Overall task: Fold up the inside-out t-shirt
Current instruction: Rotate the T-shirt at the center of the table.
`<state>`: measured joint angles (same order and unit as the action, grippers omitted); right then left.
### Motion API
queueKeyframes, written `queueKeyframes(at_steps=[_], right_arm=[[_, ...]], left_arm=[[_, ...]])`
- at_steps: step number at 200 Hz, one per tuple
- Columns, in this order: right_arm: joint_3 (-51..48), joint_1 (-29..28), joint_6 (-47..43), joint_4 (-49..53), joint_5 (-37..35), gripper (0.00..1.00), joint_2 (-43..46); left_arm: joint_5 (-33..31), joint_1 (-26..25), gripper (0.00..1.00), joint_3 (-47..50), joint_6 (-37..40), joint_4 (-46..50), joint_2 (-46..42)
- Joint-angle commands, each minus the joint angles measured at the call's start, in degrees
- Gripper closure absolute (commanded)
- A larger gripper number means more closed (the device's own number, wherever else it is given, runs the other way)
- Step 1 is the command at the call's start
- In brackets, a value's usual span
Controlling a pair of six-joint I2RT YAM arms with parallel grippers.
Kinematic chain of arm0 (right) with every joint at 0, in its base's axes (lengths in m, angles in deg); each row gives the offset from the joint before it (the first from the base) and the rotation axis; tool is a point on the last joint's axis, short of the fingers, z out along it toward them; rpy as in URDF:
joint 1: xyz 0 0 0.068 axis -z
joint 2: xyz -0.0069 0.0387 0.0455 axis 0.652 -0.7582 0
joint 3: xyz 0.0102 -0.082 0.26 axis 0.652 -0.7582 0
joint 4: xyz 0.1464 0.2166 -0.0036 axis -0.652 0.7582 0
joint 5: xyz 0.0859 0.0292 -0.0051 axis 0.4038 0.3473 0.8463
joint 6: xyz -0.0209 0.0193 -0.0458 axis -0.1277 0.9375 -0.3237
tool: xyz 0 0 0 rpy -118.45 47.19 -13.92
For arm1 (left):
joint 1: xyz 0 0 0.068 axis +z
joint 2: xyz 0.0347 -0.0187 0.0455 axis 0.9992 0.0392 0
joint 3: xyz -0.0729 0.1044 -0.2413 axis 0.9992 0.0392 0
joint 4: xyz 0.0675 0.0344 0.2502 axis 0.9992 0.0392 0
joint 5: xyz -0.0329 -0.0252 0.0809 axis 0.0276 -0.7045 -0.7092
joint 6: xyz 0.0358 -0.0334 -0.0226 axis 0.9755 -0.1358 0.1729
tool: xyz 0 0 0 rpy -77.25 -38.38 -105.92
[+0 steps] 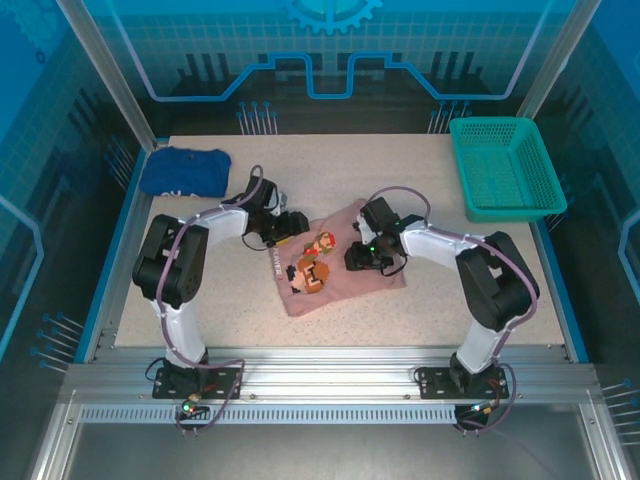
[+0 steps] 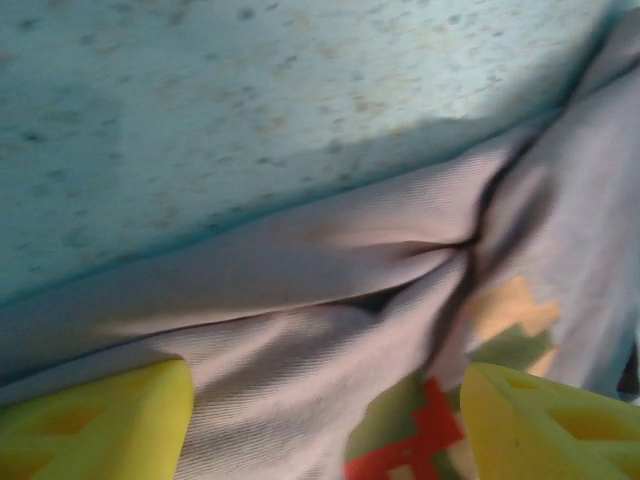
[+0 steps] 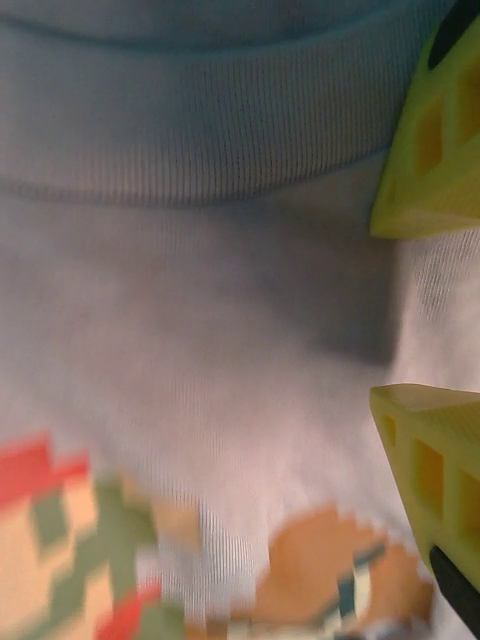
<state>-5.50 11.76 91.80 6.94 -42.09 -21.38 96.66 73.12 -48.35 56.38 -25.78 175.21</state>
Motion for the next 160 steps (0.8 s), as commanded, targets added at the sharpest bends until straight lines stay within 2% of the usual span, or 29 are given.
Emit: queueKeyframes(at_steps=[1, 27, 43, 59, 73, 93, 102, 110, 135, 160], right_arm=[[1.0, 2.7, -0.1, 2.5, -3.4, 0.59, -2.7], [5.6, 6.8, -4.5, 7.0, -6.7, 0.6, -5.5], [11.3, 8.3, -7.6, 9.1, -6.8, 0.59, -9.0], [17.7, 8.5, -10.3, 11.3, -6.8, 0.57, -11.9], [20.6, 8.4, -12.4, 12.0, -6.6, 0.55, -10.9], [19.3, 9.4, -14.4, 10.6, -7.2, 0.51, -5.9], [18.0, 10.8, -14.7, 9.5, -6.9, 0.46, -4.4], [17.3, 12.5, -14.6, 8.9, -6.3, 0.4, -4.0], [17.7, 16.5, -14.1, 7.6, -6.6, 0.27, -6.2], [20.7, 18.5, -14.3, 10.0, -8.9, 0.16, -9.5]], left_arm=[[-0.3, 0.6, 0.28, 4.2, 2.6, 2.1, -2.5], [1.2, -2.7, 0.29, 16.2, 0.6, -2.1, -10.1], [2.3, -8.8, 0.29, 22.7, -2.2, -5.3, -15.1], [2.1, -15.8, 0.28, 25.1, -4.9, -6.9, -18.8], [1.4, -18.2, 0.27, 24.5, -6.3, -6.5, -21.8], [-4.8, -17.3, 0.24, 22.3, -3.5, -5.1, -26.8], [-7.5, -15.8, 0.23, 21.0, -1.5, -6.0, -27.5], [-7.4, -13.3, 0.2, 19.4, -0.4, -7.4, -26.5], [-5.4, -6.2, 0.18, 9.2, 2.9, -7.8, -15.8], [-5.1, -4.0, 0.17, -3.6, 8.2, -1.9, -4.4]])
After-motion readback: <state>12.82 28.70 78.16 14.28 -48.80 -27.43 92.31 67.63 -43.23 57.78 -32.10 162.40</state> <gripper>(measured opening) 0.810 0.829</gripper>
